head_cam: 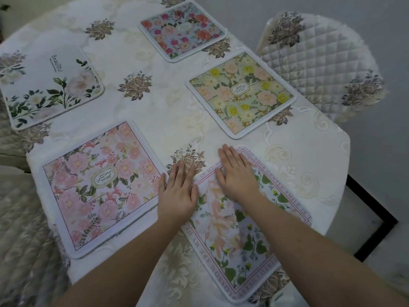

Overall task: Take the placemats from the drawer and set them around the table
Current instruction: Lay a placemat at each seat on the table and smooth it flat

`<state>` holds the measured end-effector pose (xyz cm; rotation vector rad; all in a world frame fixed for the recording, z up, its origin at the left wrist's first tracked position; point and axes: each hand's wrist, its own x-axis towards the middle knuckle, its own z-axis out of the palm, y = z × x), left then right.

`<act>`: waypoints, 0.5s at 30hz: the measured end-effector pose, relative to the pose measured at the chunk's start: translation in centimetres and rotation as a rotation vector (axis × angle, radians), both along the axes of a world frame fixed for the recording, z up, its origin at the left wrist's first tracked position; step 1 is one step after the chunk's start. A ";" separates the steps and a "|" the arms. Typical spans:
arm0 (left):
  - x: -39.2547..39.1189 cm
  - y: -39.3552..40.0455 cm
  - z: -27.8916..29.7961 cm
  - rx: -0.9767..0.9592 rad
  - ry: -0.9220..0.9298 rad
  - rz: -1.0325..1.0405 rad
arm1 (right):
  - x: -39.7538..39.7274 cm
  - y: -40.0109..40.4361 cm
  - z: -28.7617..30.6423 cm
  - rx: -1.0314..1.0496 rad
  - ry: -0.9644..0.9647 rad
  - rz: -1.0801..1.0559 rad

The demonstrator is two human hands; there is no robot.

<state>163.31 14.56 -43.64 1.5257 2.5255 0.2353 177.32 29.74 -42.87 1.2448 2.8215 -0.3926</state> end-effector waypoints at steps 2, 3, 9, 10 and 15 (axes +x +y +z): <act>-0.1 0.0 0.1 -0.011 -0.016 -0.002 | 0.9 1.0 0.0 0.001 0.006 -0.017; -0.1 0.0 0.1 -0.014 -0.022 0.000 | 1.4 1.5 0.0 0.003 0.009 -0.025; -0.1 0.1 0.1 -0.034 -0.020 0.010 | 4.5 3.0 0.1 0.019 0.007 -0.113; -0.1 0.1 0.1 -0.040 -0.016 0.009 | 5.1 3.2 0.1 0.019 0.003 -0.117; -0.2 0.5 0.6 -0.086 -0.012 -0.029 | 7.5 4.2 1.0 0.035 -0.008 -0.255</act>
